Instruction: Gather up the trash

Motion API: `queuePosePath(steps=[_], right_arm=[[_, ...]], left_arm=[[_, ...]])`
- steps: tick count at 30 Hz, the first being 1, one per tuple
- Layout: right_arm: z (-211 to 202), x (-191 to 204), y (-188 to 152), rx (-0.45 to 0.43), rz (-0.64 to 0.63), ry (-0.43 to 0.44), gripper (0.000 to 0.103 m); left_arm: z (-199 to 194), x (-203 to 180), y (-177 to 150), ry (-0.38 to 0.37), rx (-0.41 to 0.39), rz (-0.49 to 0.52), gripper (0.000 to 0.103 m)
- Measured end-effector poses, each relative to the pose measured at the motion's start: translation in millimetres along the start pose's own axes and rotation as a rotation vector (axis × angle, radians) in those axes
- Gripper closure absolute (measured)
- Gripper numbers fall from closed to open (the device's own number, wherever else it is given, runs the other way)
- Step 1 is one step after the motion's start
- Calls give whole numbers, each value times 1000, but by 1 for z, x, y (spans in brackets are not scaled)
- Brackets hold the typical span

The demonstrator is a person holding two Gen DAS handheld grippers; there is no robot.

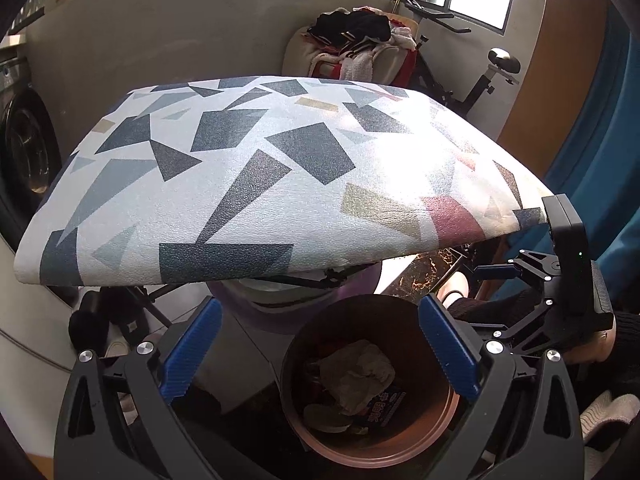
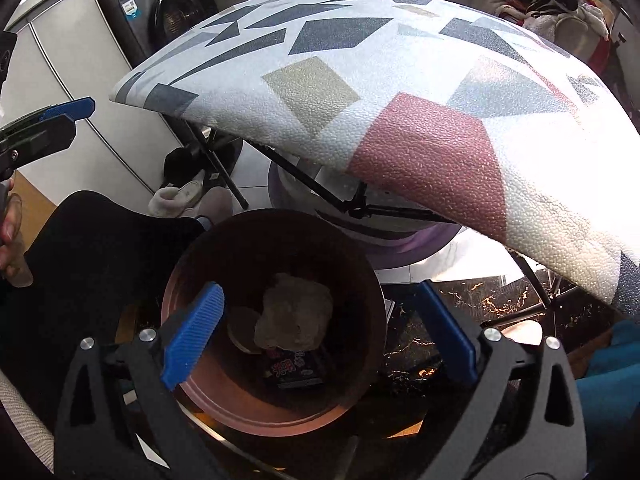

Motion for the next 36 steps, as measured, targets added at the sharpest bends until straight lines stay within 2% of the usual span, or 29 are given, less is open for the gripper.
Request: queuePosePath(steps=[6, 8, 13, 17, 20, 22, 28, 32, 36], right_arm=[[-7, -2, 4, -31, 3, -24, 6], [-17, -3, 11, -53, 0, -48, 6], [-73, -9, 52, -204, 3, -113, 6], [-125, -7, 90, -316, -28, -181, 6], [-160, -2, 112, -378, -62, -229, 6], [-182, 0, 123, -418, -63, -251, 6], [-226, 6, 135, -501, -26, -251, 6], [-235, 11, 133, -515, -22, -250, 6], [-235, 15, 131, -514, -16, -244, 6]], left_arm=[[-1, -1, 4, 33, -1, 0, 6], [-6, -5, 12, 35, -19, 28, 6], [-34, -15, 53, 142, -162, 88, 6], [-60, -18, 97, 117, -259, 77, 6], [-80, -23, 127, 158, -317, 79, 6], [-94, -26, 141, 149, -355, 83, 6], [-115, -26, 159, 118, -365, 72, 6], [-125, -24, 161, 104, -363, 39, 6], [-127, -26, 160, 132, -360, 32, 6]])
Point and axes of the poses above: each gripper's, at about its wrist camera, not at the fingertips, and z roughly the way its jaws point, x to its left, y to its top, the point moved 1 cm from there along z, roughly the way its jaws point, and after that the axes turned 9 degrees about y, right-handed, at the moved point
